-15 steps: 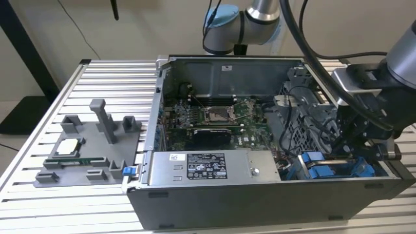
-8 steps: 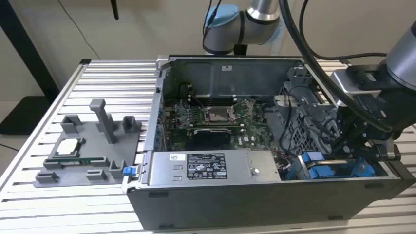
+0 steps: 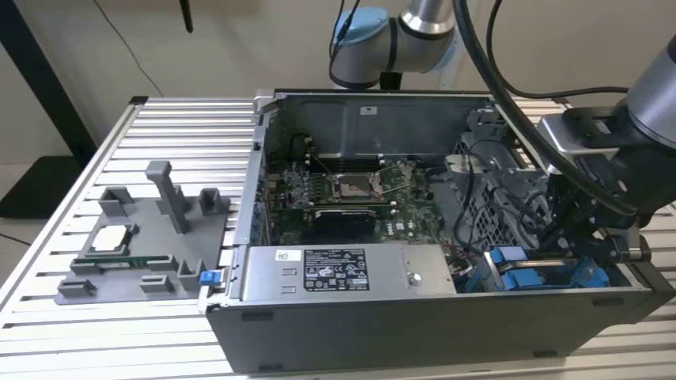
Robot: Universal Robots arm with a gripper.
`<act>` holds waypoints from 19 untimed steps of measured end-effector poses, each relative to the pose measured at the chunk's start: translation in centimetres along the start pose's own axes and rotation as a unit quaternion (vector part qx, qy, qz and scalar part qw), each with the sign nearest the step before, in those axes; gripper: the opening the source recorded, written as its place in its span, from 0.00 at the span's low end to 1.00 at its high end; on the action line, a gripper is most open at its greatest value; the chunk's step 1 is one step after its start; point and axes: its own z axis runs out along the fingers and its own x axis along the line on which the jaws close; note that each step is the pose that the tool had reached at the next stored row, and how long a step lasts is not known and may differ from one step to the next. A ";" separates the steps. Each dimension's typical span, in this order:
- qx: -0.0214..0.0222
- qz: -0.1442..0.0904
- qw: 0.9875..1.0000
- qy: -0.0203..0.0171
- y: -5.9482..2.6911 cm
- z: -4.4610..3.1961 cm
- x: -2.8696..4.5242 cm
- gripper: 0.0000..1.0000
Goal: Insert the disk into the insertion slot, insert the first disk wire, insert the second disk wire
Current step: 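Insert the second disk wire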
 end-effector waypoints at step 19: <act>0.002 0.000 1.000 0.000 -0.01 0.59 -0.01 0.00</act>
